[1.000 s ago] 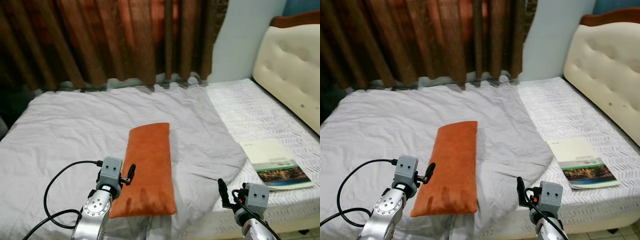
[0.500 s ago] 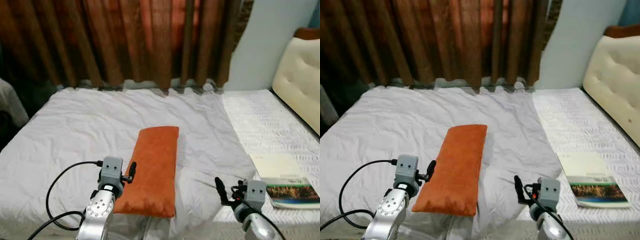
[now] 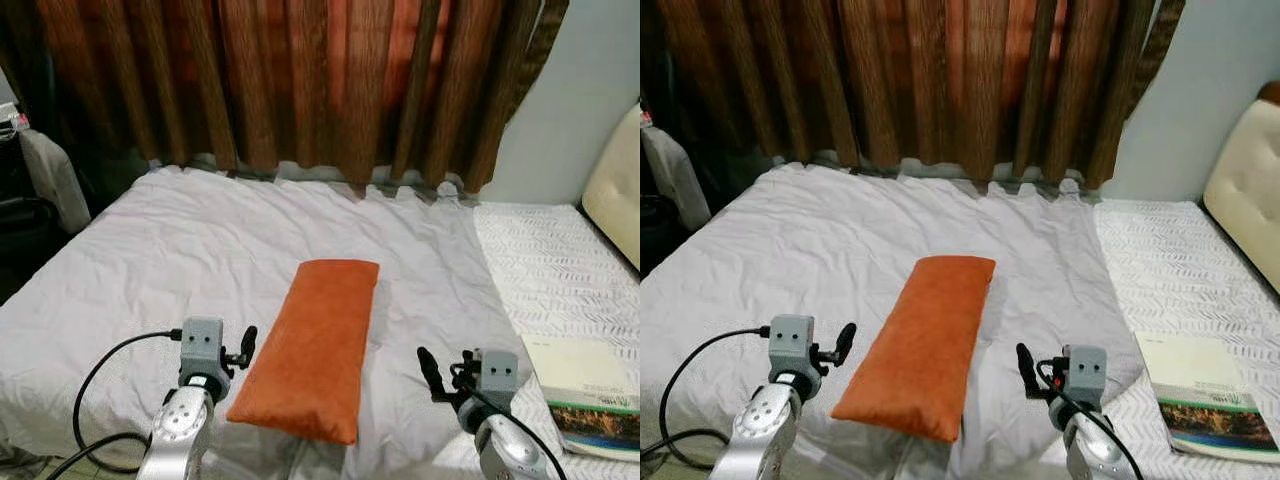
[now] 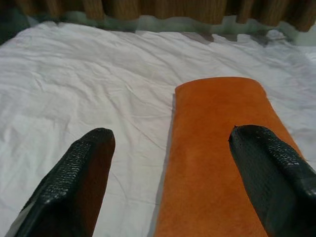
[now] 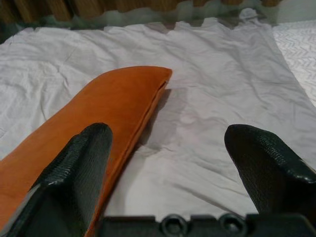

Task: Clean up the room

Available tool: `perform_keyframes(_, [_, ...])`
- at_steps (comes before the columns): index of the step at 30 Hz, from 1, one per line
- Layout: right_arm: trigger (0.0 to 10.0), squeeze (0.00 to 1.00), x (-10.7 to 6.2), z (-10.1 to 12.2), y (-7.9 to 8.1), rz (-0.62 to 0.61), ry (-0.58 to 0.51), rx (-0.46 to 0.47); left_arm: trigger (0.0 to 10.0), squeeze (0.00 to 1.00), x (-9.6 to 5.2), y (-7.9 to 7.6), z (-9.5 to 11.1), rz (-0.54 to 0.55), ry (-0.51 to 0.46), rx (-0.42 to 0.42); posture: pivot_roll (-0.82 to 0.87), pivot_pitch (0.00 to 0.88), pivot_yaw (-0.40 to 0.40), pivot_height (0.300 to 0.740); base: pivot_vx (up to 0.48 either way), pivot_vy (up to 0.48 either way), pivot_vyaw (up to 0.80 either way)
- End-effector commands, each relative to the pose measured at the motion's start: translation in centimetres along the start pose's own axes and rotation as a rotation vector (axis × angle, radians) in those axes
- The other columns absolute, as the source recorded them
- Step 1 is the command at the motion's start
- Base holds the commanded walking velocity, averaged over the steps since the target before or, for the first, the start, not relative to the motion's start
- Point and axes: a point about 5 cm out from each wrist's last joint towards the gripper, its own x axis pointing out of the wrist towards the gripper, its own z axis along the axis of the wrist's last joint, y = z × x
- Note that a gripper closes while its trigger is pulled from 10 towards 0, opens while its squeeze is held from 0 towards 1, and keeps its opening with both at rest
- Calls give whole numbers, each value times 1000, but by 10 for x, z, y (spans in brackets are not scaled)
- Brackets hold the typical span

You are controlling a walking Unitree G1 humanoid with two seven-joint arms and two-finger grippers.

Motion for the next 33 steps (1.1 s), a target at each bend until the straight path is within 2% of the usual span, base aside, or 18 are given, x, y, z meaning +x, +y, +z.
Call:
perform_keyframes(1, [10000,0,0,0,1,-4,-10,2,10000,0,1,6,4,-14,-18,1,-10,0,-35,740,300,375,0])
perform_keyframes(5, [10000,0,-2,-1,1,3,-11,-7,10000,0,5,10,6,-59,-7,39,-11,0,-32,740,303,372,0])
perform_keyframes(13, [10000,0,-1,-4,3,6,2,-5,10000,0,9,5,9,-96,-9,49,-18,0,-24,740,331,347,-800])
perform_keyframes(15, [10000,0,-1,-4,4,10,4,-16,10000,0,11,-1,5,-120,17,105,-24,0,-19,740,0,0,-400])
perform_keyframes(18, [10000,0,-2,-5,3,2,-4,-14,10000,0,13,-3,4,-125,18,114,-29,0,-17,740,0,0,-267])
perform_keyframes(33, [10000,0,-5,-4,2,-2,-14,-23,10000,0,11,-5,1,-119,10,100,-35,6,-27,740,0,0,0])
